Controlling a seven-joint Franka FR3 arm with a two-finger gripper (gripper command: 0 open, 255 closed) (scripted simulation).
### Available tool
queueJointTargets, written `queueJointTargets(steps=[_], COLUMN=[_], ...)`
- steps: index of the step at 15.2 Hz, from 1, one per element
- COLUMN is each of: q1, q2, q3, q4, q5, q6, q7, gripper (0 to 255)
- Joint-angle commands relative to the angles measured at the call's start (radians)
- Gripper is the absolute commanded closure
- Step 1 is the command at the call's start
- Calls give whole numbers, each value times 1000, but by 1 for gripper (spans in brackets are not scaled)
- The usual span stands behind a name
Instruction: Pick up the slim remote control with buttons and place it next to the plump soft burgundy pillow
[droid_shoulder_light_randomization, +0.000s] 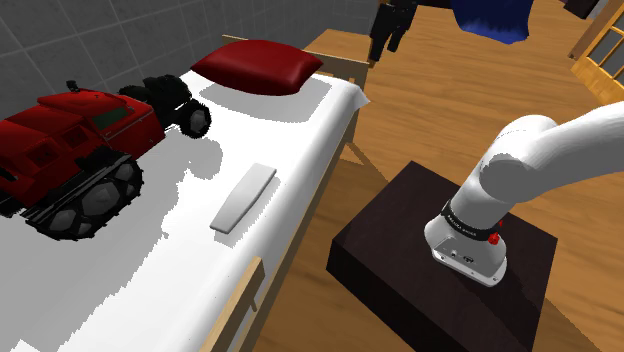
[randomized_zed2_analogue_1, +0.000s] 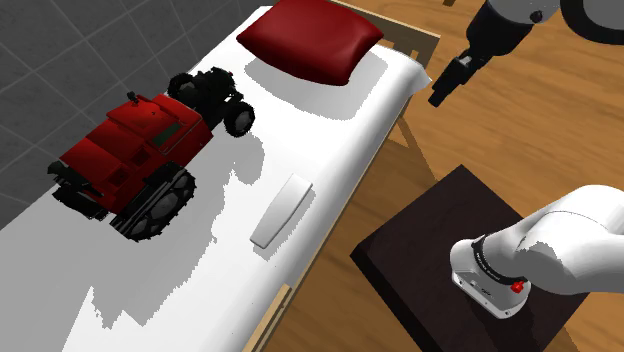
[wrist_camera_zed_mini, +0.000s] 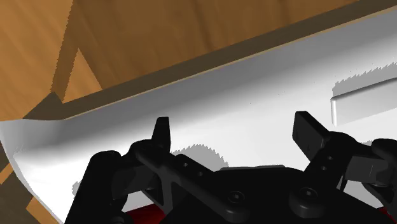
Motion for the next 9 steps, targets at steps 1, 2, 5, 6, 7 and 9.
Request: queueJointTargets(steps=[1, 2, 5, 6, 7, 9], q1=[0, -3, -9, -11, -12, -16], q2=[0, -15, -47, -53, -57, -57], q3=[0, 26, 111, 140, 170, 232], q4=[0, -24, -84, -99, -113, -133], q5=[0, 15, 65, 83, 101, 139], q6=[0, 9, 39, 49, 60, 84], q7=[0, 52, 208, 261, 314, 419], gripper=[0, 0, 0, 0, 0, 0])
